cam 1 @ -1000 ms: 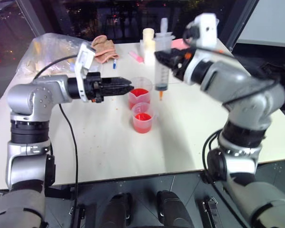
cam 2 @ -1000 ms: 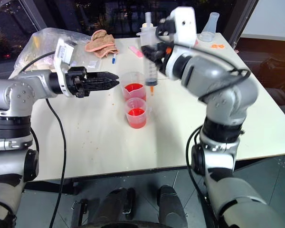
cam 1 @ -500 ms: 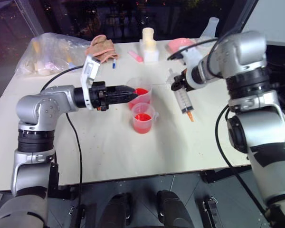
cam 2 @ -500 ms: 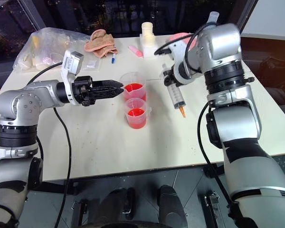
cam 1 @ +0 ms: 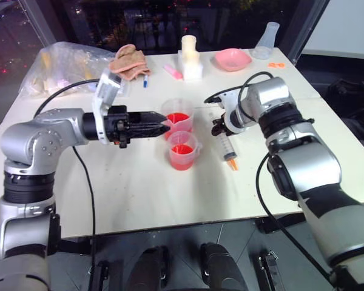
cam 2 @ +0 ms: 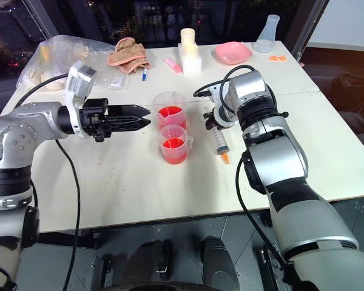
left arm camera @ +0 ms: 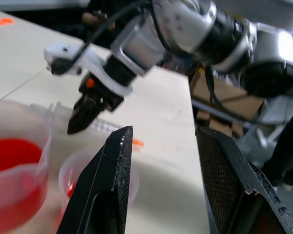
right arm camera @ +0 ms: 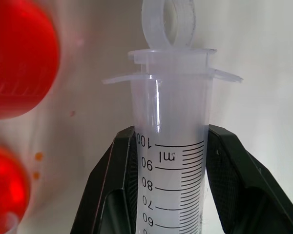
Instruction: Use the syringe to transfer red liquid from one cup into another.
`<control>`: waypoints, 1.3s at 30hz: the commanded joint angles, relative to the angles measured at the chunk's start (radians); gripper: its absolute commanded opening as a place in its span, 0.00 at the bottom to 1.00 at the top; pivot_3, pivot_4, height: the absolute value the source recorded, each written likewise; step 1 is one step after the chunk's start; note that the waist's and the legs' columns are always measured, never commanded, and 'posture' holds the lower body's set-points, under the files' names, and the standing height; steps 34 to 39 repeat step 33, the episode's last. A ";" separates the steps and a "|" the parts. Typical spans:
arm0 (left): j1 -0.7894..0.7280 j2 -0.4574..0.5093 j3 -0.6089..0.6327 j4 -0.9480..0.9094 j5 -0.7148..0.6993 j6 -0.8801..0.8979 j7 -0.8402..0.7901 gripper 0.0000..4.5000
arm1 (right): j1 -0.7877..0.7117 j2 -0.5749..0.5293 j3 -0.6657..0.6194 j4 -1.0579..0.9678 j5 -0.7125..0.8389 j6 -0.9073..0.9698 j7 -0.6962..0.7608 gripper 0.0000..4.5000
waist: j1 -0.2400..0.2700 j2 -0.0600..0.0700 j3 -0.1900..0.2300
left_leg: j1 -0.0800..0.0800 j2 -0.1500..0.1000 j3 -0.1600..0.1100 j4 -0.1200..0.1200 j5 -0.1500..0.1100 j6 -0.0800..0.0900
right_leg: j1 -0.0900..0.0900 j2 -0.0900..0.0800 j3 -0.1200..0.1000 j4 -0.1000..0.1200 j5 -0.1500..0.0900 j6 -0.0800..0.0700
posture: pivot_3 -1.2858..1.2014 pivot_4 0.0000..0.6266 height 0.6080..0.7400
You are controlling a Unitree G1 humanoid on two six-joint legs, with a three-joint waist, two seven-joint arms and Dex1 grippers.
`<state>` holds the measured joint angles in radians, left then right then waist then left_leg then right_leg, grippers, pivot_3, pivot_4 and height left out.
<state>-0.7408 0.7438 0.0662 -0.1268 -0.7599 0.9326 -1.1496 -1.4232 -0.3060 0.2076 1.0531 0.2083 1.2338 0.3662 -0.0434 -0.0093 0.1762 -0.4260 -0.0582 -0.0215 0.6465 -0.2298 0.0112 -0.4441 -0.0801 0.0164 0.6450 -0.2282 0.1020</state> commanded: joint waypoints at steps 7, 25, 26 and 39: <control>-0.029 0.053 -0.033 0.004 0.080 -0.124 -0.047 0.48 | -0.056 0.016 -0.040 0.030 -0.074 -0.037 0.046 0.82 | -0.001 0.000 0.000 | 0.000 0.000 0.000 0.000 0.000 0.000 | 0.000 0.000 0.000 0.000 0.000 0.000 | 0.52 0.24 1.00; -0.021 0.052 -0.008 0.028 0.039 -0.065 -0.040 0.48 | 0.030 -0.301 -0.003 -0.718 0.090 0.377 0.231 0.99 | 0.004 0.000 0.000 | 0.000 0.000 -0.001 0.000 0.000 0.000 | 0.000 0.000 -0.001 -0.001 0.000 0.000 | 0.52 0.24 1.00; -0.012 0.060 -0.007 0.023 0.043 -0.065 -0.040 0.48 | 0.064 -0.347 -0.008 -0.803 0.136 0.380 0.249 0.99 | 0.006 0.000 0.000 | 0.000 0.000 -0.001 0.000 0.000 0.001 | 0.000 0.000 -0.001 -0.001 0.000 0.000 | 0.52 0.24 1.00; 0.037 0.110 0.005 -0.003 0.036 -0.061 -0.040 0.48 | 0.351 -0.540 -0.211 -1.292 0.599 0.381 0.228 0.99 | 0.005 0.000 0.000 | -0.001 0.001 -0.001 0.000 -0.001 0.002 | 0.003 0.000 -0.002 -0.006 0.000 0.000 | 0.52 0.24 1.00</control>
